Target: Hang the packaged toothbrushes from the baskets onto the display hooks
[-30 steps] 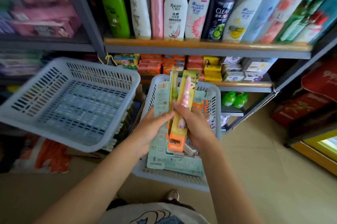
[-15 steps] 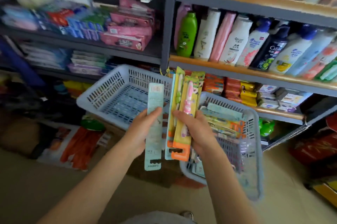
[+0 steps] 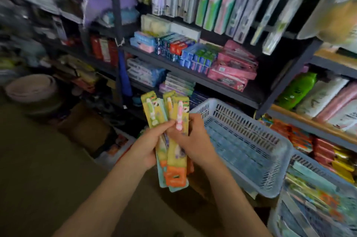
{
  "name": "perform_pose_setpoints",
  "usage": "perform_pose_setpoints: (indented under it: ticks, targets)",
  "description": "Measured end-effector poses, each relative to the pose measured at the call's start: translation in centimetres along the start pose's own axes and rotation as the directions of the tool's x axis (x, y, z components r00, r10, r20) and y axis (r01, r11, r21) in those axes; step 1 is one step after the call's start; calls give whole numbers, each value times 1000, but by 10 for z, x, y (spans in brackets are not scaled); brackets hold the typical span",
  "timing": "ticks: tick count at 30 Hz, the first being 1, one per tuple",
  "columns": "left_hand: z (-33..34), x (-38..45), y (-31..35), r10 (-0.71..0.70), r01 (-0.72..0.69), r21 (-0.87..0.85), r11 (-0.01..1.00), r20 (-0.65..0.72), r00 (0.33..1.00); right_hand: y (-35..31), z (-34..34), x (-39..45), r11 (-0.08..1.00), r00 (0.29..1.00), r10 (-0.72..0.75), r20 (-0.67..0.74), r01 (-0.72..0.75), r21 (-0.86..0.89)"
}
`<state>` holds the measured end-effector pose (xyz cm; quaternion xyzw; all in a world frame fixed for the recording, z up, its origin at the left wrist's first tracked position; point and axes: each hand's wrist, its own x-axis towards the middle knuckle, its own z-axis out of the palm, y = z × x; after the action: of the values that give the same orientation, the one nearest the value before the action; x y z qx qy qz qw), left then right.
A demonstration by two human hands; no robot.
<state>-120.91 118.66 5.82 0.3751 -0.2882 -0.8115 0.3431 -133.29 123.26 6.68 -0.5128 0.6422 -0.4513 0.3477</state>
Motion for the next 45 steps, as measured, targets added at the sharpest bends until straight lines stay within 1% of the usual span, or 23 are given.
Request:
perform_pose_setpoints:
  ticks: [2, 6, 10, 13, 15, 17, 19, 21, 24, 26, 28, 30, 33, 35, 38, 40, 41, 43, 45]
  targets:
    - [-19, 5, 21, 50, -50, -8, 999, -61, 997, -10, 19, 20, 999, 1000, -27, -13, 27, 21]
    - [-55, 25, 62, 180, -179, 24, 984, -141, 973, -28, 49, 69, 990, 999, -29, 38, 23, 139]
    - [-85, 63, 112, 272, -257, 101, 961, -183, 945, -37, 78, 135, 956, 999, 41, 28, -48, 288]
    - [-103, 102, 157, 332, -305, 151, 940, -213, 919, -45, 98, 202, 911, 997, 48, 56, -67, 406]
    - [-111, 129, 190, 351, -317, 170, 933, -227, 909, -55, 108, 248, 868, 996, 49, 75, -80, 490]
    - [-115, 156, 222, 343, -304, 184, 935, -239, 908, -62, 115, 293, 819, 997, 25, 70, -61, 571]
    - [-119, 184, 249, 344, -300, 197, 933, -254, 904, -66, 122, 340, 794, 999, 4, 33, -23, 608]
    - [-124, 211, 271, 357, -314, 186, 931, -281, 891, -69, 128, 381, 771, 1000, 15, -4, -9, 637]
    - [-131, 242, 293, 382, -352, 149, 924, -298, 875, -76, 143, 420, 705, 999, 4, -38, 24, 709]
    - [-134, 262, 302, 397, -366, 155, 918, -295, 869, -79, 157, 438, 666, 999, -7, -47, 40, 745]
    - [-138, 282, 312, 402, -386, 116, 915, -332, 853, -81, 171, 455, 672, 998, 15, -55, 31, 740]
    - [-145, 303, 324, 382, -399, 37, 916, -380, 843, -82, 181, 472, 708, 996, 65, -68, 2, 706]
    - [-158, 329, 348, 345, -399, -59, 915, -394, 852, -82, 191, 497, 751, 992, 112, -57, -47, 659]
    - [-167, 344, 365, 330, -395, -82, 915, -409, 851, -84, 197, 512, 785, 987, 153, -40, -97, 612]
    - [-181, 363, 390, 340, -407, -84, 910, -415, 844, -89, 211, 531, 767, 977, 212, -14, -158, 622]
    - [-193, 374, 407, 370, -428, -57, 902, -412, 833, -95, 222, 542, 782, 966, 259, -18, -199, 590]
    - [-200, 380, 416, 390, -443, -38, 896, -412, 824, -100, 227, 547, 808, 961, 277, -23, -220, 546]
    - [-215, 392, 433, 428, -468, 2, 884, -407, 807, -110, 236, 555, 882, 958, 286, -34, -250, 399]
    - [-233, 404, 448, 456, -467, 70, 881, -381, 804, -122, 244, 559, 946, 968, 235, -89, -207, 249]
